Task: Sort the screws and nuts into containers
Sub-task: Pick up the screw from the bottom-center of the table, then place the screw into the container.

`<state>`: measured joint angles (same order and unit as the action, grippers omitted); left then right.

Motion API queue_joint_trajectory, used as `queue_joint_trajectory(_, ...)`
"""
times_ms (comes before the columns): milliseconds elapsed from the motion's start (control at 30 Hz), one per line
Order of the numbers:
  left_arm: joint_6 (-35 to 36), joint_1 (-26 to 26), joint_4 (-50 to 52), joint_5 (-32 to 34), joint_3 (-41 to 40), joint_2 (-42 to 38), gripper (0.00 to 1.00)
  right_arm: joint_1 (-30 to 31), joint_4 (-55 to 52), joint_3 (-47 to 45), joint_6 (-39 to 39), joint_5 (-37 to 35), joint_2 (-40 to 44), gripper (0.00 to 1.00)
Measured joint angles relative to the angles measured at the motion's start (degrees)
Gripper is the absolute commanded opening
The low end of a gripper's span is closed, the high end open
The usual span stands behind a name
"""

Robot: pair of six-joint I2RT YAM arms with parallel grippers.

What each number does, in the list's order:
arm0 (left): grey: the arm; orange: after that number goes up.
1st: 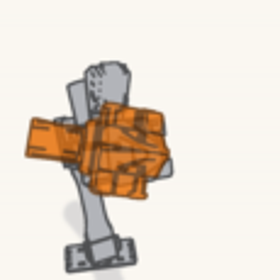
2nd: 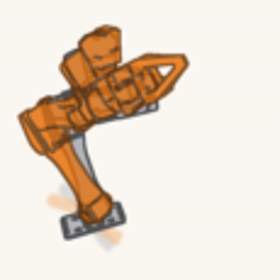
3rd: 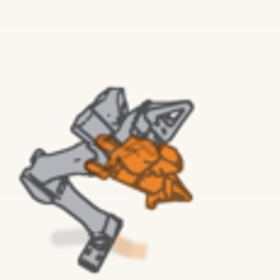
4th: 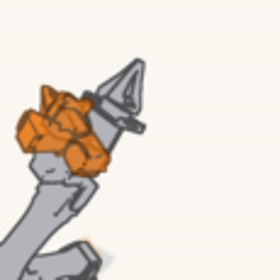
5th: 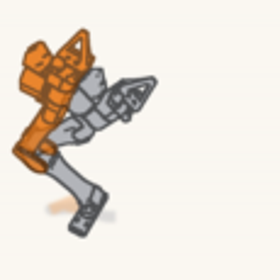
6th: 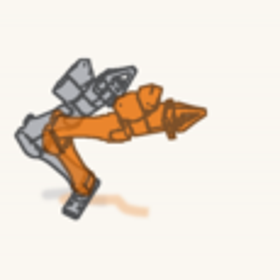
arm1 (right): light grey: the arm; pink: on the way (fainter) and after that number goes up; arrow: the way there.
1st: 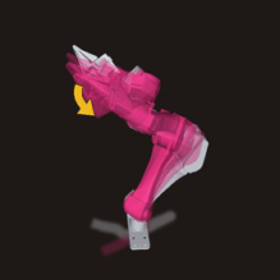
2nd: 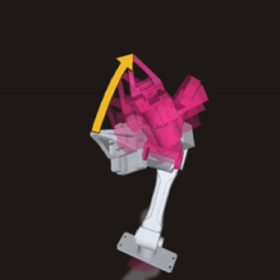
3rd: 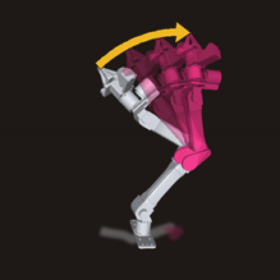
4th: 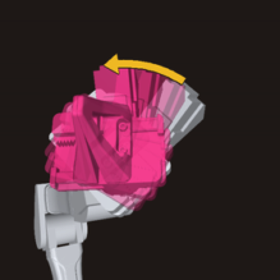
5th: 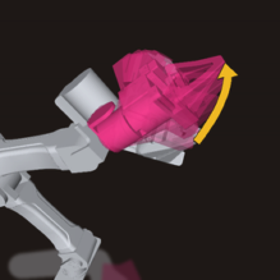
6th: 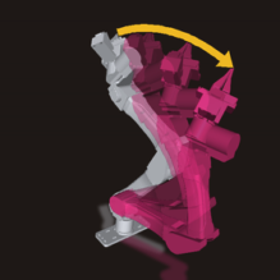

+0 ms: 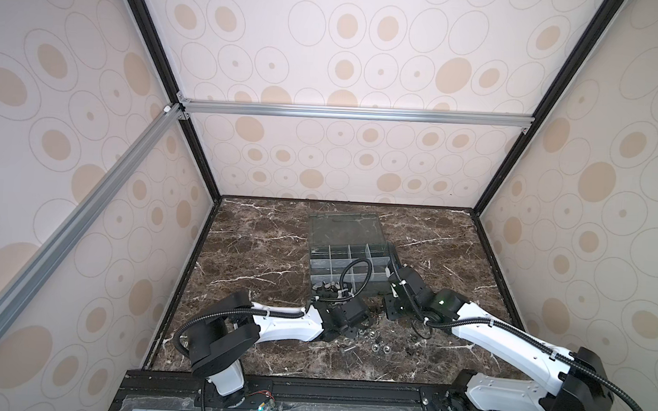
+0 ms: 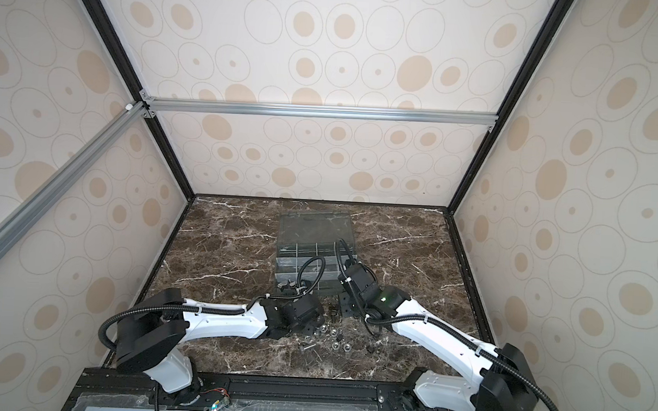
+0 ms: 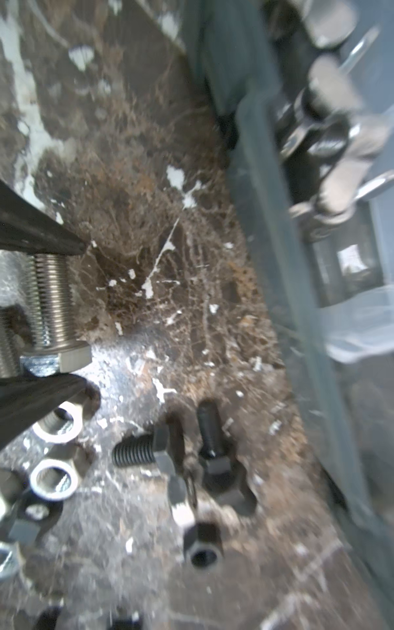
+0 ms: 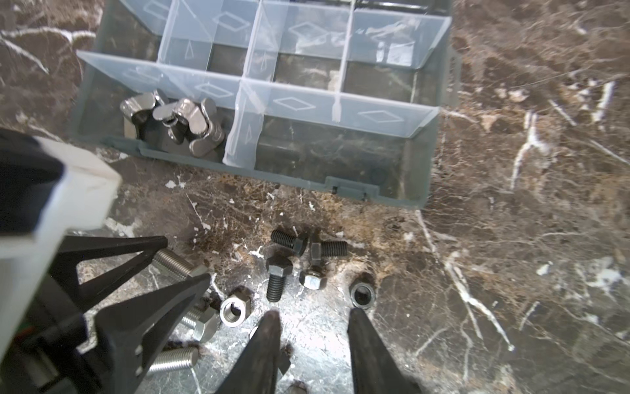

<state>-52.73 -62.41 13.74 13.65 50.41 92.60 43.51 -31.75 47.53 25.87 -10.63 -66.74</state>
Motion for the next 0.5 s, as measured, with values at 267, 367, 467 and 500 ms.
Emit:
queue_joint_trajectory(267,6.69,7.91,0.63,-0.04,5.05,-5.16,0.50,-0.52,-2.60,0.00,0.02,-0.63,1.92,0.37)
queue_joint_trajectory(367,9.70,12.33,0.52,-0.48,6.45,-5.18,0.50,-0.52,-3.50,0.00,0.13,-0.81,2.43,0.37)
queue_joint_trajectory(467,12.63,17.09,0.63,-1.05,7.21,-4.94,0.50,-0.52,-4.13,0.00,0.28,-1.01,2.93,0.37)
queue_joint_trajectory(500,13.53,18.53,0.63,-1.31,7.63,-4.66,0.50,-0.52,-4.26,0.00,0.33,-1.01,3.02,0.37)
